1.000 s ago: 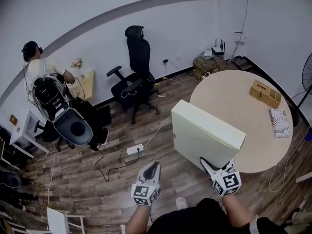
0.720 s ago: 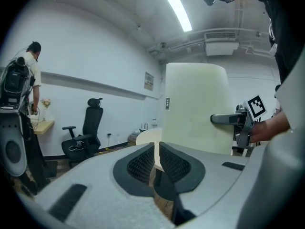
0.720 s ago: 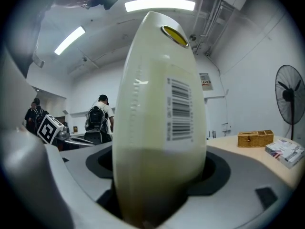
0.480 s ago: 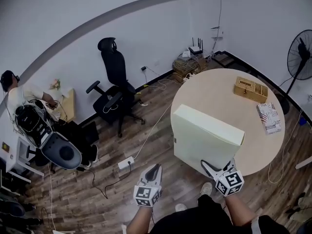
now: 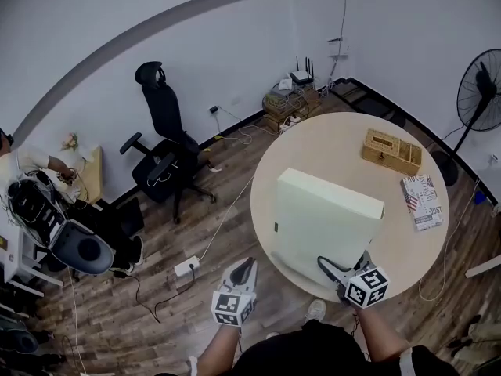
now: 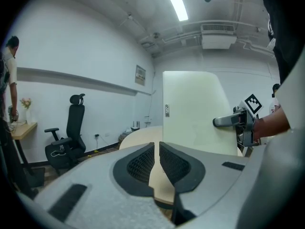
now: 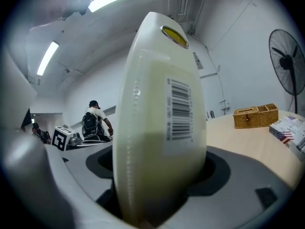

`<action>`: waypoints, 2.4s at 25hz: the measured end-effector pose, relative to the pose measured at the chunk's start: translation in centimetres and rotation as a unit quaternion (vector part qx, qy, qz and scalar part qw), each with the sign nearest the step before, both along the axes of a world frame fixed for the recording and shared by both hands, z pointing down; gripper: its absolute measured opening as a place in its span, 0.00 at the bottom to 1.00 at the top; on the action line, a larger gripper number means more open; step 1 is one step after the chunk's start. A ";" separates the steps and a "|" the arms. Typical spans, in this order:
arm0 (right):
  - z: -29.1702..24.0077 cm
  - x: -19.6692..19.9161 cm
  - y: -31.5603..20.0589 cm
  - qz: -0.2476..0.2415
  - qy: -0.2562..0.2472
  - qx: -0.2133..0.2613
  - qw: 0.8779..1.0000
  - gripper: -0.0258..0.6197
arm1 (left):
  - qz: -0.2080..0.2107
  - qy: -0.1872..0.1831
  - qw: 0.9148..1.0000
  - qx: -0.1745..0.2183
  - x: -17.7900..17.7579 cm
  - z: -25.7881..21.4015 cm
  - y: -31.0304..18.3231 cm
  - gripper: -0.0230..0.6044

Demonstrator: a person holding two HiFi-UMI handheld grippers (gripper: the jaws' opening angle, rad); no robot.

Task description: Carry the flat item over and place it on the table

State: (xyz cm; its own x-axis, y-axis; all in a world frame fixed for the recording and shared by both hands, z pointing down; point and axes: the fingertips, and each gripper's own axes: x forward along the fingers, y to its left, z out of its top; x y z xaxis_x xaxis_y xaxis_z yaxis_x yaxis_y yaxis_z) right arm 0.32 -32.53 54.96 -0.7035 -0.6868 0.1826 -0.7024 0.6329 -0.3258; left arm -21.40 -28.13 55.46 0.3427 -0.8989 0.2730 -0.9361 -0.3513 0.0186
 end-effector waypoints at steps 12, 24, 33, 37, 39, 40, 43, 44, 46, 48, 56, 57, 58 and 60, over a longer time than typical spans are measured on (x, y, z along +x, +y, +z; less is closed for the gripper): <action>3.4 3.0 -4.1 -0.081 -0.051 -0.110 0.989 0.65 | -0.005 -0.011 1.000 -0.019 5.2 0.9 -5.4 0.09; 9.9 2.6 -8.3 -0.077 -0.049 -0.294 0.952 0.65 | 0.028 -0.028 0.999 -0.030 5.0 1.8 -10.3 0.09; 14.5 1.5 -10.0 -0.055 -0.062 -0.402 0.912 0.65 | 0.029 -0.030 0.998 -0.046 1.7 3.2 -10.9 0.09; 15.9 1.0 -10.3 -0.050 -0.070 -0.433 0.897 0.65 | 0.033 -0.030 0.998 -0.053 0.4 3.8 -10.3 0.09; 16.4 0.5 -10.2 -0.050 -0.078 -0.449 0.889 0.65 | 0.028 -0.026 0.998 -0.059 -0.5 4.1 -10.1 0.09; 16.6 0.3 -10.1 -0.050 -0.081 -0.458 0.884 0.65 | 0.026 -0.023 0.998 -0.060 -0.8 4.2 -10.1 0.09; 17.5 0.0 -9.9 -0.050 -0.088 -0.486 0.868 0.65 | 0.026 -0.018 0.998 -0.061 -1.1 4.3 -10.0 0.09; 17.9 0.0 -9.8 -0.048 -0.090 -0.494 0.864 0.65 | 0.028 -0.018 0.998 -0.061 -1.0 4.5 -9.9 0.09; 18.5 0.0 -9.6 -0.041 -0.096 -0.508 0.855 0.65 | 0.033 -0.020 0.997 -0.065 -0.8 4.8 -9.6 0.09; 18.9 -0.2 -9.4 -0.035 -0.099 -0.522 0.846 0.65 | 0.038 -0.021 0.997 -0.067 -1.0 5.0 -9.4 0.09; 19.2 -0.7 -9.0 -0.029 -0.093 -0.541 0.836 0.65 | 0.036 -0.010 0.997 -0.071 -2.0 4.9 -9.4 0.09; 19.2 -0.7 -9.0 -0.026 -0.090 -0.539 0.837 0.65 | 0.035 -0.008 0.997 -0.070 -2.1 4.8 -9.5 0.09; 19.2 -0.7 -9.1 -0.021 -0.085 -0.537 0.839 0.65 | 0.036 -0.005 0.997 -0.067 -2.1 4.6 -9.6 0.09; 19.4 -0.2 -9.0 -0.009 -0.071 -0.534 0.842 0.66 | 0.037 -0.002 0.997 -0.064 -2.0 4.6 -9.8 0.09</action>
State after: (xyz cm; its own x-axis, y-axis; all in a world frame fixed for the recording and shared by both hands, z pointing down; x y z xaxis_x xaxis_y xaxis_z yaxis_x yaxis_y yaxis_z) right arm 0.09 -41.57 74.36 -0.7787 -0.1736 0.6029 -0.6017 -0.0655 -0.7961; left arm -23.37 -37.92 60.05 0.4060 -0.8287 0.3852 -0.9076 -0.4151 0.0637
